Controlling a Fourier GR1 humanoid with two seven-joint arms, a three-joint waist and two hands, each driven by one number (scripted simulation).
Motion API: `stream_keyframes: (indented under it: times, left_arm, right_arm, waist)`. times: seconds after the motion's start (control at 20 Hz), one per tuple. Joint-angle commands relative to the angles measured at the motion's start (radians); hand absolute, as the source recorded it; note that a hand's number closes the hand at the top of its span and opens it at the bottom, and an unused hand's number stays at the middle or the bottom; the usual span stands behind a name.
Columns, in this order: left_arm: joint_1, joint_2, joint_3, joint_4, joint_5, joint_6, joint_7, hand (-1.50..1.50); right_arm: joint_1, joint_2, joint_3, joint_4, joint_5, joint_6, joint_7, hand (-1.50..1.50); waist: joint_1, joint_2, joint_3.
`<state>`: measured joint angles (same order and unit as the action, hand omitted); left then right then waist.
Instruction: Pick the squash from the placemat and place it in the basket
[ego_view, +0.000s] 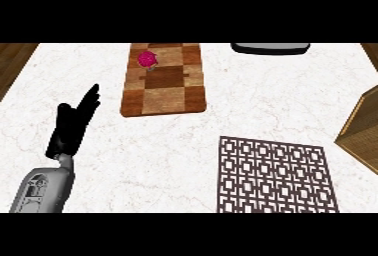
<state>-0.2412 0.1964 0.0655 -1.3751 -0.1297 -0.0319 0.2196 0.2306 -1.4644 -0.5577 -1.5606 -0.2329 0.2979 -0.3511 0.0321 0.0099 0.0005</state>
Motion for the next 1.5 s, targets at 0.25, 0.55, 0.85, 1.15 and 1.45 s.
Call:
stream_keyframes:
  times: [0.25,0.55,0.85,1.15,1.45]
  left_arm:
    - [-0.020,-0.014,0.004,0.000,0.004,0.001,0.033,0.00]
    - [0.024,-0.015,-0.006,-0.028,-0.003,-0.005,-0.013,0.00]
    - [-0.045,0.006,0.015,0.010,-0.001,-0.014,0.020,0.00]
    - [-0.010,-0.028,0.003,0.039,-0.017,0.010,-0.028,0.00]
    - [-0.060,-0.025,0.006,0.040,-0.037,0.032,0.015,0.00]
  right_arm:
    - [-0.191,0.038,0.273,0.257,0.127,0.003,-0.265,1.50]
    - [-0.366,0.129,0.436,0.412,0.248,-0.013,-0.303,1.50]
    - [-0.523,0.235,0.537,0.539,0.251,0.135,-0.217,-1.50]
    - [-0.722,0.361,0.536,0.753,0.306,0.155,-0.311,-1.50]
    - [-0.789,0.407,0.396,0.862,0.186,0.147,-0.260,-1.50]
  waist:
    - [0.006,0.000,0.000]
    - [0.023,0.002,0.001]
    - [0.016,0.002,0.000]
    - [0.006,0.001,0.001]
    - [-0.015,-0.002,0.001]
